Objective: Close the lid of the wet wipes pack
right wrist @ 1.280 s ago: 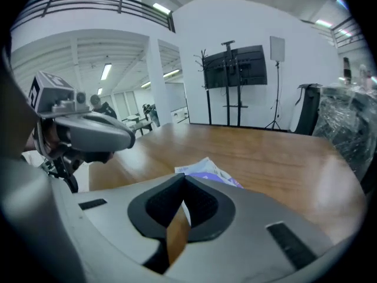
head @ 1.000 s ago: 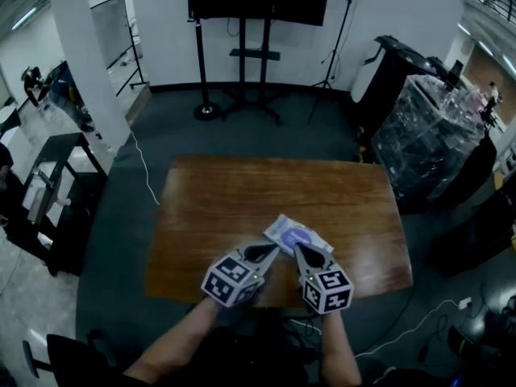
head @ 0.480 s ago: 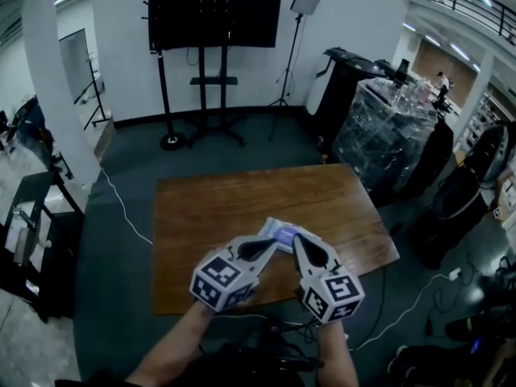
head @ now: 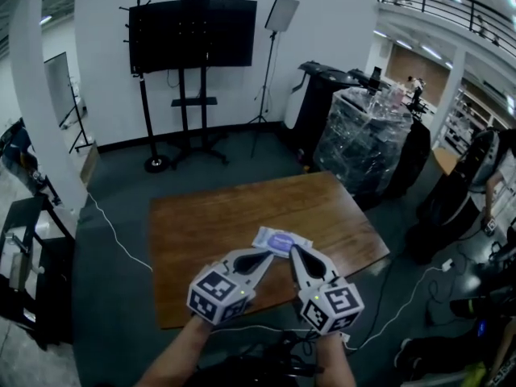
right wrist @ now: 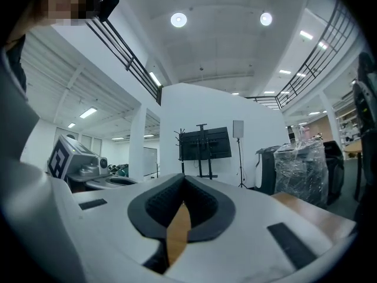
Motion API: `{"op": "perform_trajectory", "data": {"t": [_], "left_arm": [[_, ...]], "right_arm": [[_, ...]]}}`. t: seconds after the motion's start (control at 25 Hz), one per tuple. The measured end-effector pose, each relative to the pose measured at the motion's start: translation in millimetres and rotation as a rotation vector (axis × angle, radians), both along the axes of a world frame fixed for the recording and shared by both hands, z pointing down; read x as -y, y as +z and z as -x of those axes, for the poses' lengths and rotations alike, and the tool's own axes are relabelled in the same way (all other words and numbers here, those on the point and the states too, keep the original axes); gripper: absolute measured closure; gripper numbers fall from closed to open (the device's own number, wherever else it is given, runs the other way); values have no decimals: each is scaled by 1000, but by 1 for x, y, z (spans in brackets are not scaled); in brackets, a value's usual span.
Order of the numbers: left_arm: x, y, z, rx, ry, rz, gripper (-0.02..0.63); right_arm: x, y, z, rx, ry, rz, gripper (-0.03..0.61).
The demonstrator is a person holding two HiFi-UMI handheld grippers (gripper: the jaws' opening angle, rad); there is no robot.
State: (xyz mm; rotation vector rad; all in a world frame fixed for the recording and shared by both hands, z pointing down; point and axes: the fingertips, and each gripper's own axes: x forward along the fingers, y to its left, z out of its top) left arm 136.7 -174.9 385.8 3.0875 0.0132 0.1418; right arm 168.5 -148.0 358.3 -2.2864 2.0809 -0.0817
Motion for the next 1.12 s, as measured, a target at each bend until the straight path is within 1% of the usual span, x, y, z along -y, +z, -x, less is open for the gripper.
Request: {"op": "perform_trajectory", "data": {"t": [0.2,0.48,0.84,1.12], "left_arm": [[-12,2,-1,4,28,2,614],[-21,-1,-7,7,52,-9,614],[-26,2,-10,9,51,-19,614],[-30,7,-11,21,54,-8,614]], "right_arm": [[-10,6,-2,38,21,-1,571],[-15,5,-6,35,15,-16,571],[-19,9,-7,47,5,-22,571],[-19,9,-7,50,-10,-32,571]]}}
